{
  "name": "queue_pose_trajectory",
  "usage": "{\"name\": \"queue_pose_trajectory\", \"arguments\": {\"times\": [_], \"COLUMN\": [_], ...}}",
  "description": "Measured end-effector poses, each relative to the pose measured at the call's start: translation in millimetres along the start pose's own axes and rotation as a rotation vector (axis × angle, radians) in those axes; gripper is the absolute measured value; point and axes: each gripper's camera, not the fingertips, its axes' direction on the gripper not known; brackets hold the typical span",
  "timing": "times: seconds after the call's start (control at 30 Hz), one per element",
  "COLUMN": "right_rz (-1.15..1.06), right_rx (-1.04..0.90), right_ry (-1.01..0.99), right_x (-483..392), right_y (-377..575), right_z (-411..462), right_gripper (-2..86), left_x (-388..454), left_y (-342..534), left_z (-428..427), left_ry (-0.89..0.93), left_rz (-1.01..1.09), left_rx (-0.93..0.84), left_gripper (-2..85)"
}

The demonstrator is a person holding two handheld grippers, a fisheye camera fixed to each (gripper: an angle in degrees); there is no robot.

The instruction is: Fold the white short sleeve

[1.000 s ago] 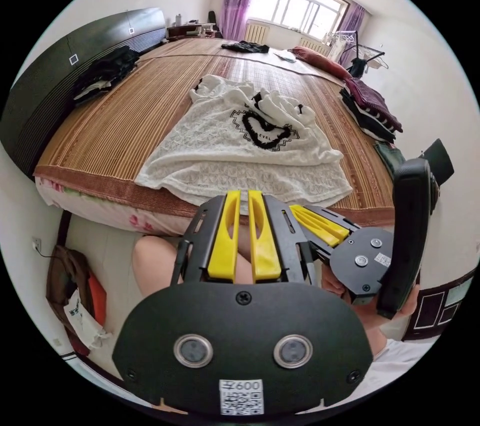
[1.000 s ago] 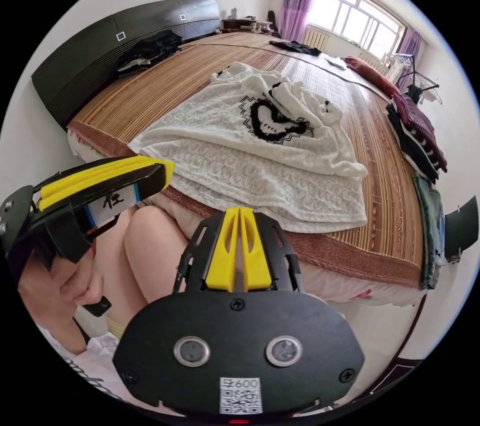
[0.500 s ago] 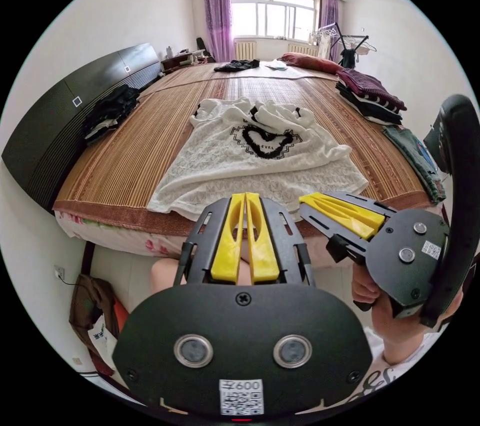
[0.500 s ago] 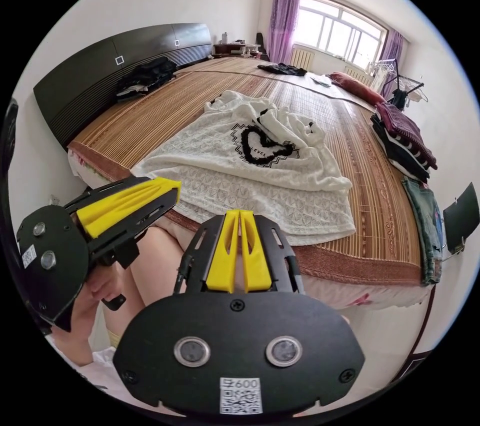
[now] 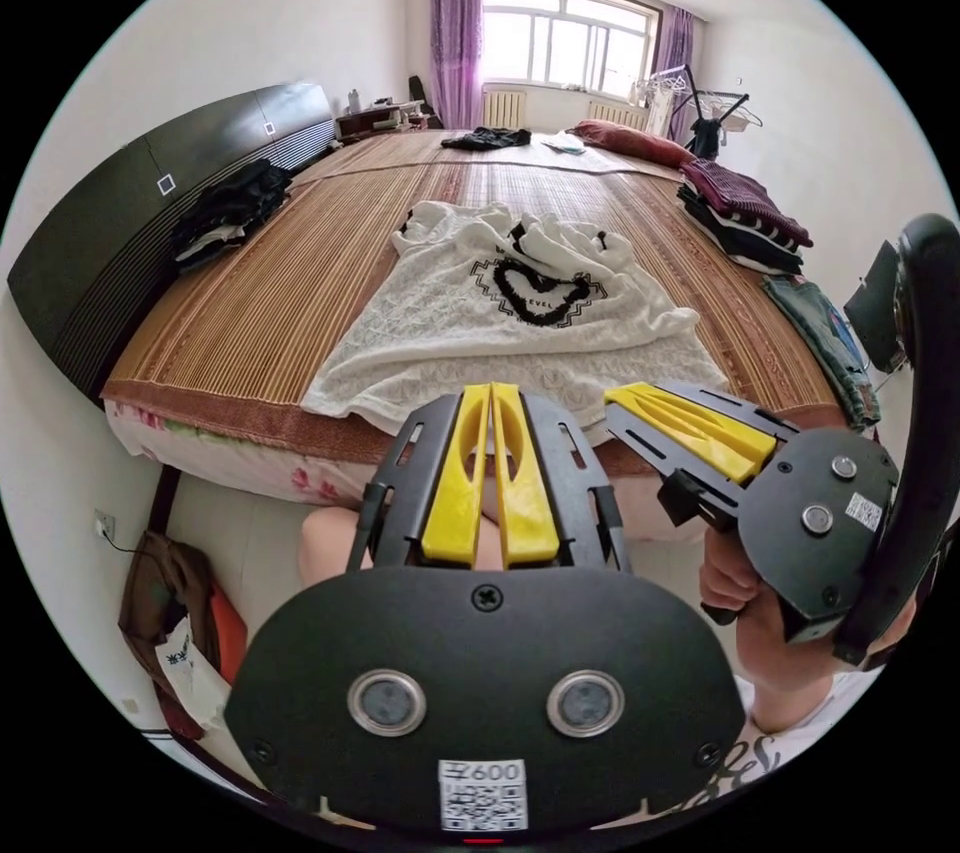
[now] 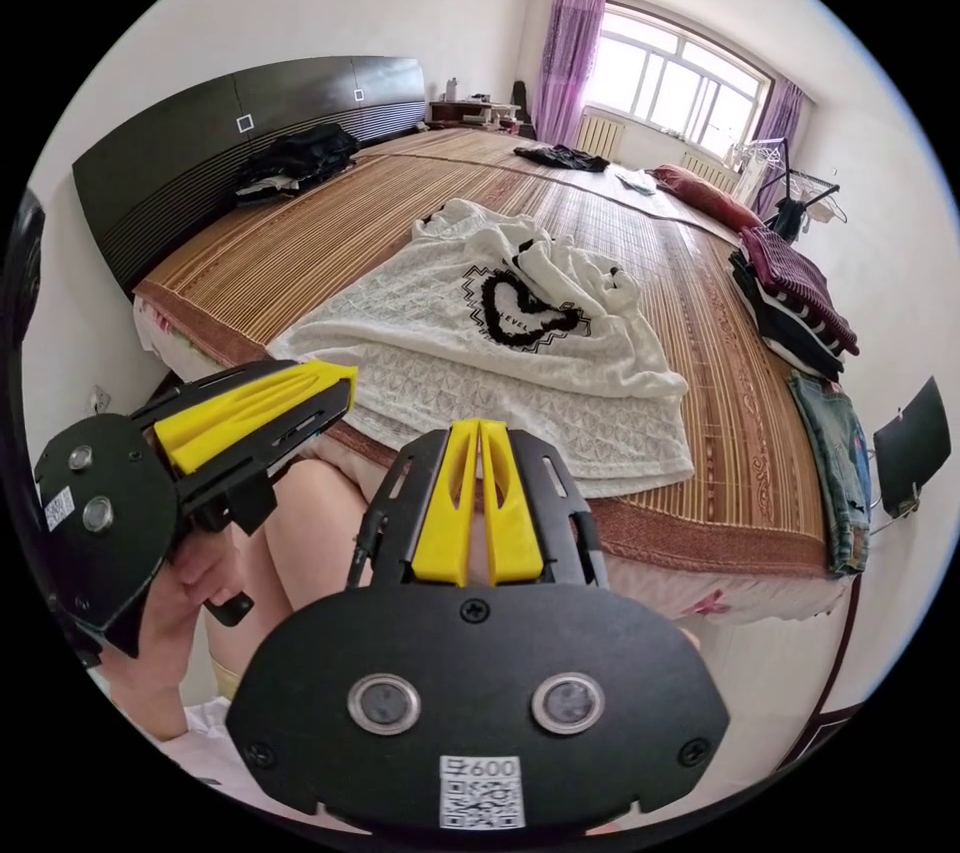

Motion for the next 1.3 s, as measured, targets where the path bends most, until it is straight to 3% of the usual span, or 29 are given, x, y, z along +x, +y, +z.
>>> {"name": "queue_pose_trajectory", "arguments": {"times": [1.3], "right_rz": [0.003], "right_rx": [-0.084], "right_ry": [0.038], "right_x": [73.3], "right_y": [-34.3], "right_z": [81.8], "right_gripper": [-0.8], "left_x": [10.3], "left_y": [-138.2], "left_z": [-0.1], "left_ry": [0.035], "left_rz": [-0.069], "left_rx": [-0.081], "left_gripper": [1.0]}}
